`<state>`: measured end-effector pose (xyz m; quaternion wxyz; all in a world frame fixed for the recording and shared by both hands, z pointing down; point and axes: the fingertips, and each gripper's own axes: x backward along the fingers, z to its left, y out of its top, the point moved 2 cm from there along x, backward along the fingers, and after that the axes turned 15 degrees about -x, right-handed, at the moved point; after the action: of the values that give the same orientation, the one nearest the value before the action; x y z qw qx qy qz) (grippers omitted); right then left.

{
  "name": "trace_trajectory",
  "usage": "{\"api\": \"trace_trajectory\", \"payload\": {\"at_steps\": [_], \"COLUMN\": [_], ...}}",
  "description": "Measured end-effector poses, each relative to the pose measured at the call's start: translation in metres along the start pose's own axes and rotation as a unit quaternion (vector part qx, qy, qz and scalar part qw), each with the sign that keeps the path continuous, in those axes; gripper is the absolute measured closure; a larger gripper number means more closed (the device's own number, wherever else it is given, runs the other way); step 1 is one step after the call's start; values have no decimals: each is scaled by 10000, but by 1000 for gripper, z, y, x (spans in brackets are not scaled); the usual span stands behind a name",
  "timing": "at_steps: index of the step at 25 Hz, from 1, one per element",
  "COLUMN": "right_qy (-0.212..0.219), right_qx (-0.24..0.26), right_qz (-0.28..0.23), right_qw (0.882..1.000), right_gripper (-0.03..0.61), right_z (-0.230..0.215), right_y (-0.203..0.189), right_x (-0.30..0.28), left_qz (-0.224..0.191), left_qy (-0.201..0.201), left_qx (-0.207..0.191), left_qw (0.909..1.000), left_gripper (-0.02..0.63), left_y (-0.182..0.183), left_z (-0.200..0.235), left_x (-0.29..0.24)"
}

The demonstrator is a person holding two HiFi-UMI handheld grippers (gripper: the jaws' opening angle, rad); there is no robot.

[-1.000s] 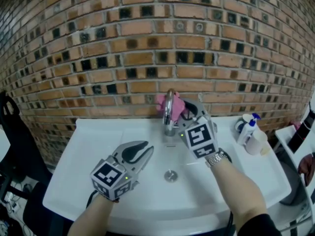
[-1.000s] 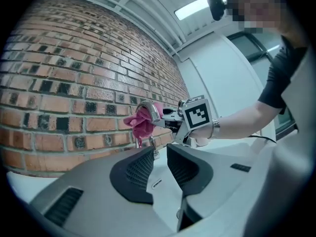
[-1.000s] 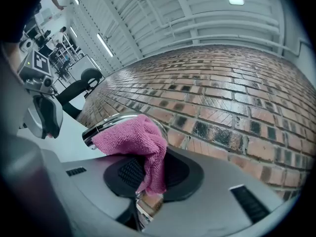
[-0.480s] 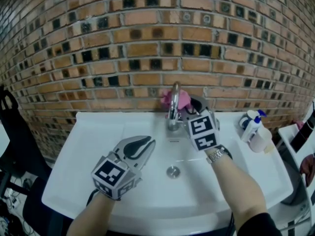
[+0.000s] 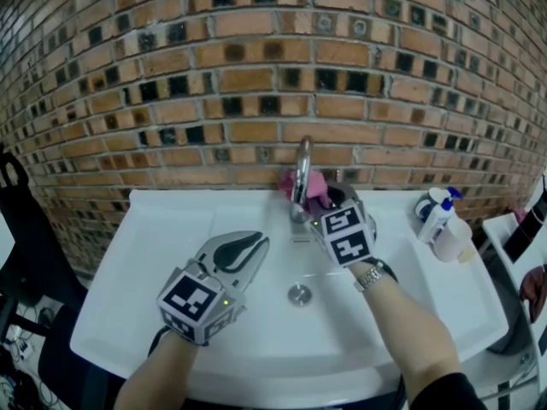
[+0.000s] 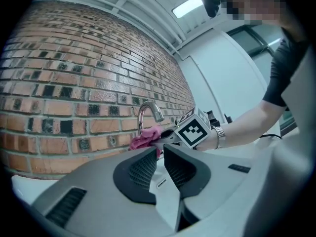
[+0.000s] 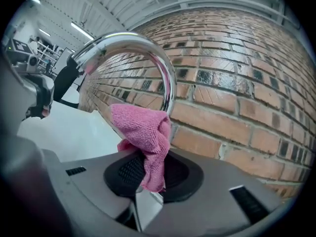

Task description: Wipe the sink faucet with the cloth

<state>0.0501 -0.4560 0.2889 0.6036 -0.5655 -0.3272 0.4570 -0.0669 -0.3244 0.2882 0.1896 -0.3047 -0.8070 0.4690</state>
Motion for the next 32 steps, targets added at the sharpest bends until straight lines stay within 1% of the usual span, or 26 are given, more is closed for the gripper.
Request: {"api": "trace_trajectory", "payload": {"at_steps": [10, 17, 23, 25, 27, 32], "right_qy": [83, 214, 421, 476, 441, 17], "right_qx": [64, -4, -4, 36, 39, -50], "right_qz": [418, 924, 1347, 1339, 1205, 698], "right_qw": [9991, 9955, 9900, 9898, 9917, 9975], "right_gripper": [500, 502, 502, 502, 500, 500], "right_z": [17, 25, 31, 32, 29, 8], "right_y": [-32, -65, -78, -74, -64, -39], "right_x": [3, -1, 0, 5, 11, 24], "left_qz": [-5, -3, 7, 15, 20, 16], "left_qy": [-55, -61, -101, -110, -112, -106], "left_qx": [20, 36, 15, 21, 37, 121], "left_qw": [10000, 10000, 9999, 9999, 9999, 9999], "left_gripper": [560, 560, 560, 560, 560, 560], "left_y": [0, 0, -2, -2, -3, -3], "left_z": [-3, -4, -5, -6, -6, -6], "left_x": [-1, -2, -2, -2, -3, -3]}}
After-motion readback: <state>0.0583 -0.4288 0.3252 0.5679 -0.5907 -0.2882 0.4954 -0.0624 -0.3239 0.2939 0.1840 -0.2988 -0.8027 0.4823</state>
